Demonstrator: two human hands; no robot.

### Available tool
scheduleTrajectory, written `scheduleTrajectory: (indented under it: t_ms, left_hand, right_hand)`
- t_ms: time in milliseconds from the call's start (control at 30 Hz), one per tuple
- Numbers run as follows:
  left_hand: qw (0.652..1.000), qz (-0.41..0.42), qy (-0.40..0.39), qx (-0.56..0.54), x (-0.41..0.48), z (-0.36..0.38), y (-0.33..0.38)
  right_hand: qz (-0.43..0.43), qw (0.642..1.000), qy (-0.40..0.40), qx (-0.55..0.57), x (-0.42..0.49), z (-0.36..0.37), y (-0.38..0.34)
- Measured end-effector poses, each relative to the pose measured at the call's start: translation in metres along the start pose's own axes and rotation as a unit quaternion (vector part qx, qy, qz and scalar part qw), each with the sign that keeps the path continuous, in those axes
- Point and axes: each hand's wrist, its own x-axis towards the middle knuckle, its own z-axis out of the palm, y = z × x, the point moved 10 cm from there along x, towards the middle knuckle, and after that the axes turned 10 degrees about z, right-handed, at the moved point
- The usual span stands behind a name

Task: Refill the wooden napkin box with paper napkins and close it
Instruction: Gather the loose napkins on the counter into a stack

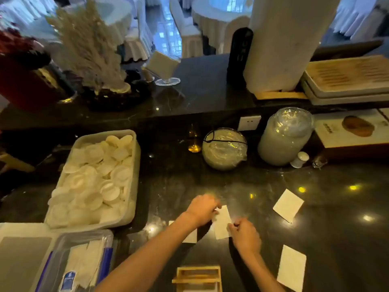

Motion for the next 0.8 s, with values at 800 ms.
scheduleTrajectory:
  t_ms: [800]
  left_hand:
    - [0.983,0.153,-0.004,0.104,0.041,0.046,0.014]
  right_hand:
    - [-0.026,0.999,0.022,0.019,0.006,0.021,0.015]
